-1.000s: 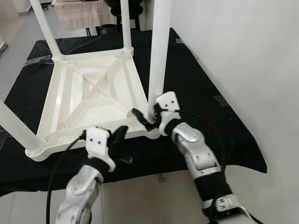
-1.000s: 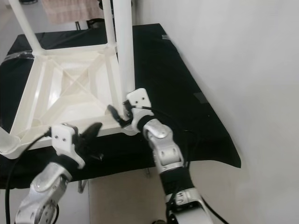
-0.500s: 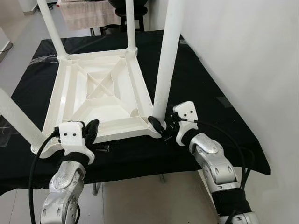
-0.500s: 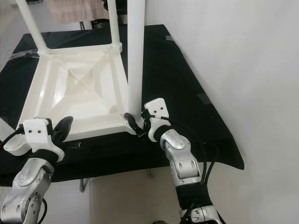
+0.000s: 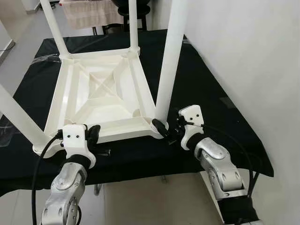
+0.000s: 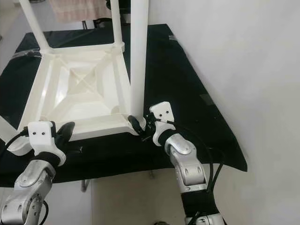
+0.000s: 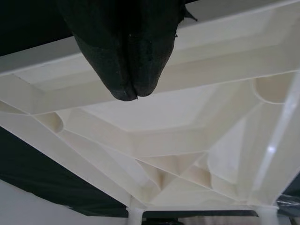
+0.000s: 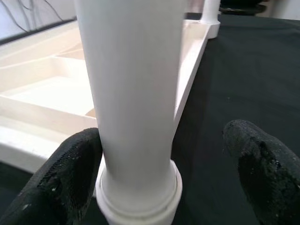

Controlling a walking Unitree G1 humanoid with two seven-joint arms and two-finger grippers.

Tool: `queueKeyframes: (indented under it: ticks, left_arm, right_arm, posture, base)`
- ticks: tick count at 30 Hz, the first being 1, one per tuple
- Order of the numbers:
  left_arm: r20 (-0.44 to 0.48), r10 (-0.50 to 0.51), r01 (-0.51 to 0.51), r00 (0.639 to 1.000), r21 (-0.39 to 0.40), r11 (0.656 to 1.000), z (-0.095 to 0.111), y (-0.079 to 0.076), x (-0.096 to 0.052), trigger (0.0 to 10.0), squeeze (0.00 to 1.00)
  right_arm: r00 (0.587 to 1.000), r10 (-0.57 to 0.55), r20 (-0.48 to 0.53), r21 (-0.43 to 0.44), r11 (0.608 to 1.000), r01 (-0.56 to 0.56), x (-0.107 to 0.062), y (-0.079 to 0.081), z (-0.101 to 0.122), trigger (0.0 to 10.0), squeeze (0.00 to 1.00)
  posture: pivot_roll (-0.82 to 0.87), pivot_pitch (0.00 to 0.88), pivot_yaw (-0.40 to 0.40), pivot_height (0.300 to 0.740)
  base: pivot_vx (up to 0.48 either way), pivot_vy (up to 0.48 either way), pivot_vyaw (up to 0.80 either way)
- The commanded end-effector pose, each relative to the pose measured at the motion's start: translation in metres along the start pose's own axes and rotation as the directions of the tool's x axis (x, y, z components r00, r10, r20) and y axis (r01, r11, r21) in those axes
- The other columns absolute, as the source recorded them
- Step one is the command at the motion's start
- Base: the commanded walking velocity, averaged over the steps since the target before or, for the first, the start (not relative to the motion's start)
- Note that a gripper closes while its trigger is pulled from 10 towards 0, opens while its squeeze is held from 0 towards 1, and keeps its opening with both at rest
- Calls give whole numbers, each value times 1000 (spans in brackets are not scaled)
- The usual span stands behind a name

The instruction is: Building children table

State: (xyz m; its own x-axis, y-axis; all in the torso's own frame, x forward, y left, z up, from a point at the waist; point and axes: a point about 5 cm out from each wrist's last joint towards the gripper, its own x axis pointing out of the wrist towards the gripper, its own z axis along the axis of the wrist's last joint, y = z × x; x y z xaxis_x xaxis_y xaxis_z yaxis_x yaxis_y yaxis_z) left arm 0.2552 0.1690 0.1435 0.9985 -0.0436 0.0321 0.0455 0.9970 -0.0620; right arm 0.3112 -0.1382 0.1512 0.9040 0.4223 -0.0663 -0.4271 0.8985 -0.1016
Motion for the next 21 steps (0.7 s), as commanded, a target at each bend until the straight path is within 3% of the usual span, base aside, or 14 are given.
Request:
queueKeyframes:
  ticks: [1, 21]
  left_arm:
    - [-36, 30, -29, 999, 20, 999, -7, 8, -2, 10000, 0]
    - [-32, 18, -17, 999, 30, 999, -6, 4, 0, 10000, 0]
  right_arm:
    - [1000, -20, -10, 10, 1000, 20, -2, -2, -2, 10000, 0]
    - [998, -57, -13, 10, 998, 57, 2, -7, -1, 10000, 0]
  posture:
    - [16, 125, 5, 740]
    - [28, 109, 7, 740]
  base:
    - [0, 480, 0]
    - [0, 480, 0]
